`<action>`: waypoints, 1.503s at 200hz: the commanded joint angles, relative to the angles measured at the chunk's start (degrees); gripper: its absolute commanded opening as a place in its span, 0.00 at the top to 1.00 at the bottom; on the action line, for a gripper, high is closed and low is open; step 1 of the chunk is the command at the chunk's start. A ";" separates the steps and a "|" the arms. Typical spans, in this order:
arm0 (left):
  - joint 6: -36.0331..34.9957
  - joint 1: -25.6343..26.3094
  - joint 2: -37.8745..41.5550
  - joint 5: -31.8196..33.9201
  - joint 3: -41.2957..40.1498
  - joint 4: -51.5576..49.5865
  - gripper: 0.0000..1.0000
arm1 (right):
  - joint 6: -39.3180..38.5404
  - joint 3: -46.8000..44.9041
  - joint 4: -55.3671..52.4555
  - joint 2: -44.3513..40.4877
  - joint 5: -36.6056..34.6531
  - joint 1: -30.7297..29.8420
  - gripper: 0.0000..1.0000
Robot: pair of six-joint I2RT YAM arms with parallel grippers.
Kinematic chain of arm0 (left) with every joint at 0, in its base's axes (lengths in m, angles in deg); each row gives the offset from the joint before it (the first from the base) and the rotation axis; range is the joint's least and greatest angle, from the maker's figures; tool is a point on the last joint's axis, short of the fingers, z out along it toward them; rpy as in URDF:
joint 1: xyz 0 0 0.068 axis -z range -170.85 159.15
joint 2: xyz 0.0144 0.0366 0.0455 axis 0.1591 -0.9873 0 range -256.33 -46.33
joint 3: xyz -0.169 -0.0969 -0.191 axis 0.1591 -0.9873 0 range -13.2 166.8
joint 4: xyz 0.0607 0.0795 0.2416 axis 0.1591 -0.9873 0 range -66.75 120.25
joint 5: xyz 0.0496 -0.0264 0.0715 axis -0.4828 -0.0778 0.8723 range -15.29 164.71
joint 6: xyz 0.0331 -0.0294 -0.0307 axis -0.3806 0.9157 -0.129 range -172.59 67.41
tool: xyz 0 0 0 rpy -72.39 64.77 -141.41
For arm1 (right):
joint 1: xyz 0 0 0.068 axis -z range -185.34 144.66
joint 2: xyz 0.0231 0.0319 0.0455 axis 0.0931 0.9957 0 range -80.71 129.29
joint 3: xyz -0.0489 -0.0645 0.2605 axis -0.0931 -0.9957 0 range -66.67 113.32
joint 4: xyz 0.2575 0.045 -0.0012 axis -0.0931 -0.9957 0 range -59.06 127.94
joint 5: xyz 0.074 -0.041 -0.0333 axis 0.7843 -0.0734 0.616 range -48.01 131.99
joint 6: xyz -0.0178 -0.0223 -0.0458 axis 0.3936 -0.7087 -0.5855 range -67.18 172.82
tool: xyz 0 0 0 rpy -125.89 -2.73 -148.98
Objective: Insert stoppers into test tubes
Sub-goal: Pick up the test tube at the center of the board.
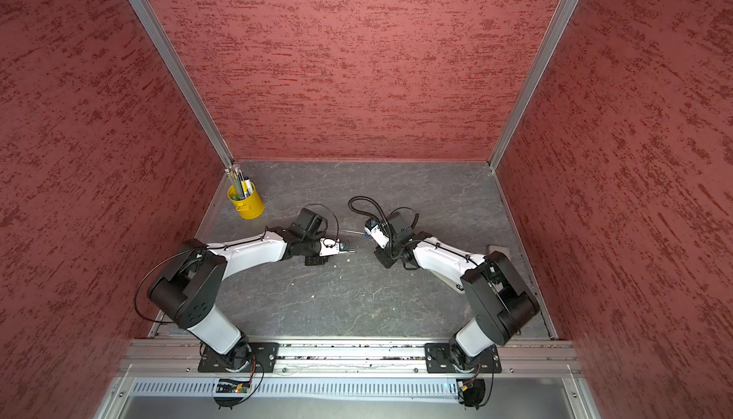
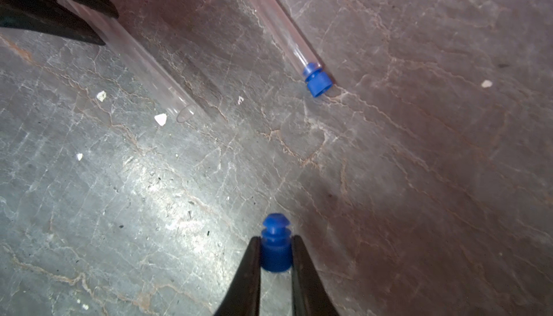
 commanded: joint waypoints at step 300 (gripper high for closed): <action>-15.94 8.35 9.03 9.43 -16.40 35.61 0.82 | -7.50 -0.79 -0.14 -5.03 10.93 -0.39 0.79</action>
